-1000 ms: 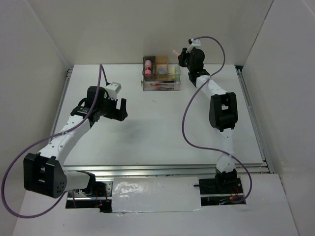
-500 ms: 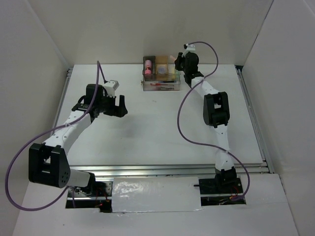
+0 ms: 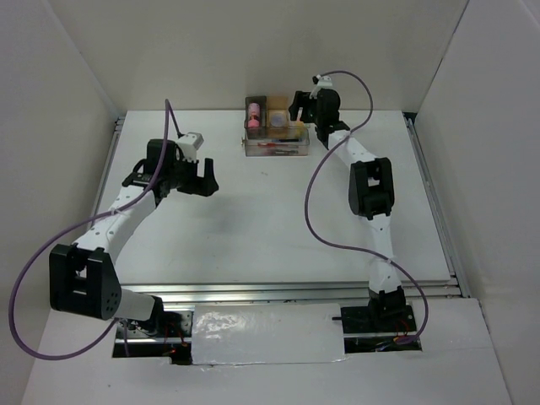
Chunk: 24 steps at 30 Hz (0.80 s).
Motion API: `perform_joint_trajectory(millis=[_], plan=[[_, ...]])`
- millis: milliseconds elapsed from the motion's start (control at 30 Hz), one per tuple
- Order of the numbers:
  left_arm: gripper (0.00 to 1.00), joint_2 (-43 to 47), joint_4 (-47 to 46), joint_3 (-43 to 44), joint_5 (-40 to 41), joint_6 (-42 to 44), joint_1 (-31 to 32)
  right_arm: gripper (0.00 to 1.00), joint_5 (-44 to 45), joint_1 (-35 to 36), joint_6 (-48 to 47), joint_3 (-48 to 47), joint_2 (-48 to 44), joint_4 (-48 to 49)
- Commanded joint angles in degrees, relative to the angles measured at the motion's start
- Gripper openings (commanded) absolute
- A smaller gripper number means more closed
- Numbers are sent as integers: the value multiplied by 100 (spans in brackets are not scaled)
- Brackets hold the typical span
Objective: Sort the stationery into containers
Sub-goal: Place the pen in the storage box, then reset both arms
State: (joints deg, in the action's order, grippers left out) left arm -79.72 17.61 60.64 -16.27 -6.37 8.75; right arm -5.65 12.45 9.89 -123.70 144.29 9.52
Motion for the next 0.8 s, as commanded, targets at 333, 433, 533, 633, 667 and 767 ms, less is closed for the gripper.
perform_joint_trajectory(millis=[333, 433, 533, 633, 667, 767], plan=[[99, 791, 946, 159, 1090, -119, 223, 100, -860, -199, -1119, 3304, -4880, -2401], [99, 836, 1095, -105, 1214, -31, 171, 100, -535, -400, -1419, 4720, -6512, -2797], [99, 1063, 1184, -236, 1319, -39, 153, 100, -472, -917, -1490, 5968, -7682, -3034], [99, 1388, 1043, -412, 1486, -57, 127, 100, -490, -1200, -1560, 7111, -8696, -2895], [100, 1476, 1008, -465, 1504, -49, 135, 100, -507, -1201, -1595, 7540, -8890, -2859], [99, 1889, 876, -711, 1531, 30, 170, 100, -595, -1446, -1631, 8114, -9558, -2815]])
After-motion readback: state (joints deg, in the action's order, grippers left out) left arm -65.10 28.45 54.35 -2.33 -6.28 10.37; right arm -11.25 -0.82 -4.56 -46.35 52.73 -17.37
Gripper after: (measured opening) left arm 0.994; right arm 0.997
